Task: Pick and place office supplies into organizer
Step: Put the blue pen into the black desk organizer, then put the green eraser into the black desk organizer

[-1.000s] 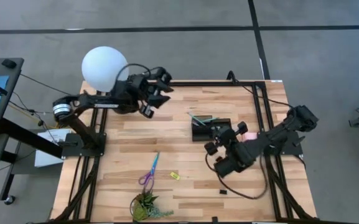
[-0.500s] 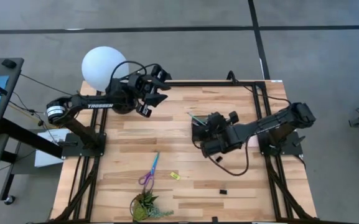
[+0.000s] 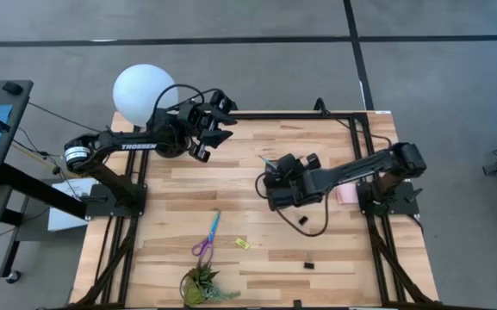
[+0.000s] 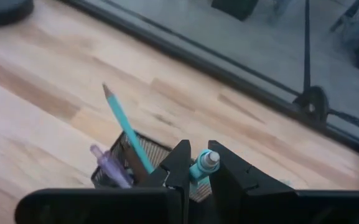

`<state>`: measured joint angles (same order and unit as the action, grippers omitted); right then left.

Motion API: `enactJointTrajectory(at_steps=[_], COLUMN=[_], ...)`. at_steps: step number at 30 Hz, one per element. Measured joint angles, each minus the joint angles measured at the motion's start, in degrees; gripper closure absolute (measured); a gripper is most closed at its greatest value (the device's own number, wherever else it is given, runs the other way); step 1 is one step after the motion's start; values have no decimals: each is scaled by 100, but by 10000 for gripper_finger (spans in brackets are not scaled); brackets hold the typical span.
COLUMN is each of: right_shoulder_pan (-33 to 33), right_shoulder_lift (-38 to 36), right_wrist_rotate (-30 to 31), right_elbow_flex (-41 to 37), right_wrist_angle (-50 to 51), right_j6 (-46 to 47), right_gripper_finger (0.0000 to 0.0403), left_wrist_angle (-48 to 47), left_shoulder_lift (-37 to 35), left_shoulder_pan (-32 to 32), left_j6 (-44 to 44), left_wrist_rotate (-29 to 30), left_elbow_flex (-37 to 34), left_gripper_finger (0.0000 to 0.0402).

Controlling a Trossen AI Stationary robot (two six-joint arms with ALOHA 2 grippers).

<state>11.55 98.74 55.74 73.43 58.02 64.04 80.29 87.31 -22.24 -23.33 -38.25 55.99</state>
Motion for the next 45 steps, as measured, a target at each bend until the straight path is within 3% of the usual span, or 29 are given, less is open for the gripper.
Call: enactJointTrajectory(at_steps=[4,10,17,25,29,33,36,40,45], right_shoulder_pan=[-168,-474,-508,326,1296,2381,3104,3822,3791], right_shoulder_lift=[286,389,187,-561,-905,-1019,-1248,-1738,-2365], right_wrist_rotate=[-247,-1228,-936,-195,102,429,1199,3312,3439], right_elbow_flex=[0,0,218,924,951,944,940,944,972], right_wrist_angle=[-22,-58,14,-2,-4,-77,-427,-1401,-2322], right_j6=[-5,-8,-664,-1321,-1296,-1167,-1172,-1581,-2275], right_gripper_finger=[355,314,274,271,275,275,275,277,276], left_wrist_angle=[0,4,2,-73,-154,-193,-298,-556,-400], left_shoulder_lift=[0,0,0,0,-6,-4,-4,0,2], left_shoulder_pan=[0,0,0,-4,78,260,374,702,1090], left_j6=[-4,-133,-153,-379,-340,-298,-335,-464,-418], left_wrist_rotate=[7,10,12,-212,-877,-935,-627,394,1082], left_elbow_flex=[0,0,0,0,-118,-619,-985,-1402,-1292], left_gripper_finger=[270,270,270,271,275,284,296,314,326])
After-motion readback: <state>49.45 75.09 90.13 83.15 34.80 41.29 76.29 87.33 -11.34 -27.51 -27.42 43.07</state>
